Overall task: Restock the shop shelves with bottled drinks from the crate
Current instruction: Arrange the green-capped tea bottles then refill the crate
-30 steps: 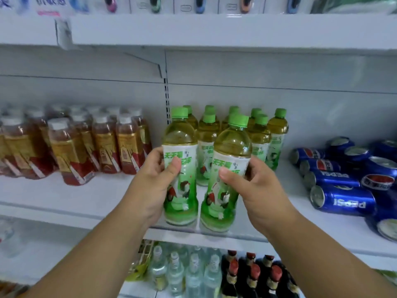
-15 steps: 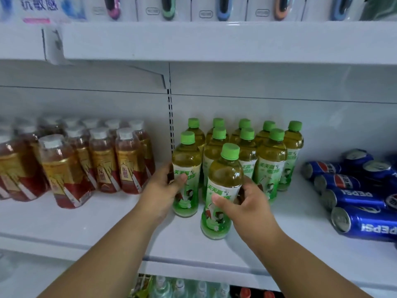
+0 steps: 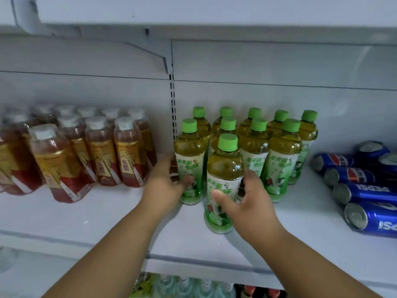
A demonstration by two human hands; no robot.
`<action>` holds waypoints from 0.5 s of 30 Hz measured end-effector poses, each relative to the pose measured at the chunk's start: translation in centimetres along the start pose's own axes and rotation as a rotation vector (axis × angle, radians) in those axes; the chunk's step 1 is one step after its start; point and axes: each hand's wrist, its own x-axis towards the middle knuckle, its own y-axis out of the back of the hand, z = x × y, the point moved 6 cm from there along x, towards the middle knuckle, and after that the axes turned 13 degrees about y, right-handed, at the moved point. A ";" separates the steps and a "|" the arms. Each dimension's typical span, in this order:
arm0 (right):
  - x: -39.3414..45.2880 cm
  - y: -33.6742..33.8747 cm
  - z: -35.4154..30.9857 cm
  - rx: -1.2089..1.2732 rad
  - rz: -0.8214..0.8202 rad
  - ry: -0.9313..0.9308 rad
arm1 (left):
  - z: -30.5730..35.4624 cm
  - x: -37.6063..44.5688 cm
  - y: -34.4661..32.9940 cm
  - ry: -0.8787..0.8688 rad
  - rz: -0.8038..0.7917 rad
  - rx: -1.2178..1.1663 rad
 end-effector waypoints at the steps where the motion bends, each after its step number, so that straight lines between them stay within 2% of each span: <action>1: 0.0 0.0 0.0 -0.012 0.000 0.002 | 0.3 0.0 -0.1 -0.016 0.009 0.006; 10: -0.1 0.1 0.1 -0.028 -0.007 -0.005 | 1.5 0.3 -1.0 -0.058 0.078 0.062; 15: -0.2 0.0 0.4 -0.013 -0.006 -0.017 | 1.6 0.6 -1.5 -0.025 0.078 0.040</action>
